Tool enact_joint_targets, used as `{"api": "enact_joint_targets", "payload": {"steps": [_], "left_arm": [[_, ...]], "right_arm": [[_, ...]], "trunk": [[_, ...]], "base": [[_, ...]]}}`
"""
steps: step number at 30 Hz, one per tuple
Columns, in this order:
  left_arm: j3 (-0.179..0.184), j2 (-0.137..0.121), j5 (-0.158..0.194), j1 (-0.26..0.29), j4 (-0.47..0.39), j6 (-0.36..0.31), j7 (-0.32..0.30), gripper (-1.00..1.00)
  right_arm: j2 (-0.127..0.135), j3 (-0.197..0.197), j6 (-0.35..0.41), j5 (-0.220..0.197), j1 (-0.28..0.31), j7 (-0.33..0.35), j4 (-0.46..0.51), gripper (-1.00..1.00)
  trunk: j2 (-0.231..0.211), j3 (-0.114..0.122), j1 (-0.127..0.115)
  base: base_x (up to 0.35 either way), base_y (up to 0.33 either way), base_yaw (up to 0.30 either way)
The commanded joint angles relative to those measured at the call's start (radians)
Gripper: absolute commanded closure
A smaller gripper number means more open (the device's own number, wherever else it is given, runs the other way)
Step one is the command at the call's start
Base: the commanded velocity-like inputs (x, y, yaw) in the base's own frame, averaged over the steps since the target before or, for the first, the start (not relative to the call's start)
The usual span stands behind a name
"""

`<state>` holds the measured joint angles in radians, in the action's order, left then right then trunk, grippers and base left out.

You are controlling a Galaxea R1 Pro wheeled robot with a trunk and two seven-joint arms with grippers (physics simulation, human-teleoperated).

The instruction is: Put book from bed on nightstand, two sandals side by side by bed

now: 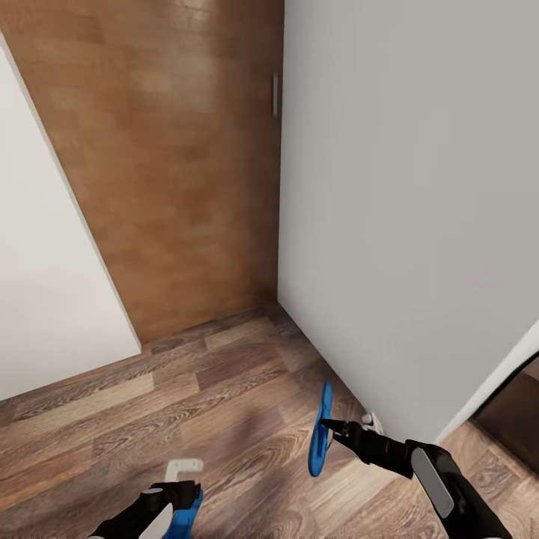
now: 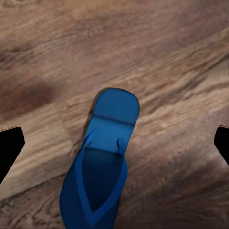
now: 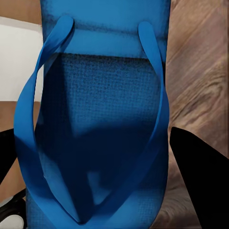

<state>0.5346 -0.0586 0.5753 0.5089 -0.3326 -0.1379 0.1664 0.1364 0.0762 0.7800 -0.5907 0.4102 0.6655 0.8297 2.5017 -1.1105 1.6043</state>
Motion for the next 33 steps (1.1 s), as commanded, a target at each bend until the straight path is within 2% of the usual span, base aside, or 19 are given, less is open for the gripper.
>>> {"api": "enact_joint_targets", "payload": {"steps": [1, 29, 33], "left_arm": [[0.008, -0.001, 0.008, 0.0, -0.003, -0.005, 0.008, -1.0], [0.001, -0.003, 0.008, 0.002, -0.012, -0.006, 0.015, -1.0], [0.001, -0.003, 0.006, 0.004, -0.054, -0.002, 0.066, -1.0]], "right_arm": [[0.0, 0.002, 0.008, -0.004, 0.0, 0.003, 0.0, 1.0], [0.003, 0.004, 0.009, -0.006, 0.001, 0.005, 0.001, 1.0], [0.003, 0.004, 0.009, -0.006, 0.001, 0.005, 0.002, 1.0]], "trunk": [[0.001, -0.005, 0.0], [0.007, -0.113, 0.013], [0.008, -0.121, 0.014]], "base": [[0.0, 0.0, 0.0], [0.0, 0.0, 0.0], [0.0, 0.0, 0.0]]}}
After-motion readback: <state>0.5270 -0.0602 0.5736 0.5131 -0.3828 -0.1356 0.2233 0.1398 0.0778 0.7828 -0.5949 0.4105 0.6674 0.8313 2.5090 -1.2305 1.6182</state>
